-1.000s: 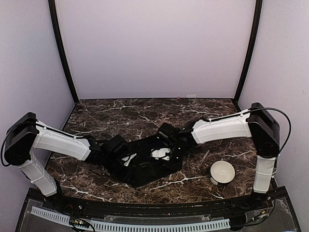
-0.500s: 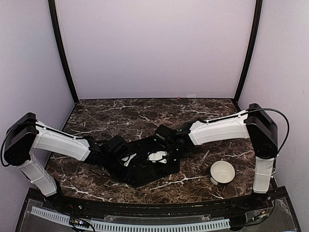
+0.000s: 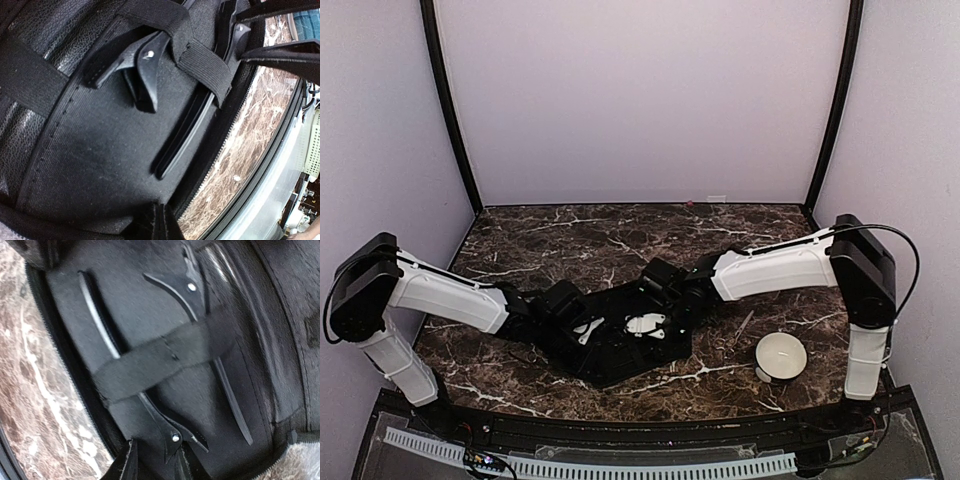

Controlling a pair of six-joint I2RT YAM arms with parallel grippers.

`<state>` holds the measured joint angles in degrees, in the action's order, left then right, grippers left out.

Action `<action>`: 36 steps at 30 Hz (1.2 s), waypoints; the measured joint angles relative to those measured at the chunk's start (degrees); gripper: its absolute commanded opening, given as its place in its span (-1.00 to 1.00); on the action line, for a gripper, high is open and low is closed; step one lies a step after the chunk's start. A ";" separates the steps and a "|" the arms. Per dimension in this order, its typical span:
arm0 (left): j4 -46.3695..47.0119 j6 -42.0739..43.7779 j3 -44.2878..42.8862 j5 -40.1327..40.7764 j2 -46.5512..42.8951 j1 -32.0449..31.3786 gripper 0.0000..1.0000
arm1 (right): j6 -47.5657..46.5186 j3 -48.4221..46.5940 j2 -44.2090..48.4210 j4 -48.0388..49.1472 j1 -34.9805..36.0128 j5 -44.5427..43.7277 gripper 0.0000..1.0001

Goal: Sort the hair-cutting tools

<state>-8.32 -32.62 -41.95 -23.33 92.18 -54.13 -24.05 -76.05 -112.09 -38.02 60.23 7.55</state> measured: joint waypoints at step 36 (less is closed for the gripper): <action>-19.93 5.46 -10.84 18.25 -11.76 -0.44 -0.33 | -3.32 3.89 12.11 -3.91 -6.95 6.40 -0.29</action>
<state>-28.25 -27.16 -52.80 -5.08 80.42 -54.57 -27.38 -72.16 -99.98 -41.93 53.28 13.96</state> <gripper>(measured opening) 0.296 0.354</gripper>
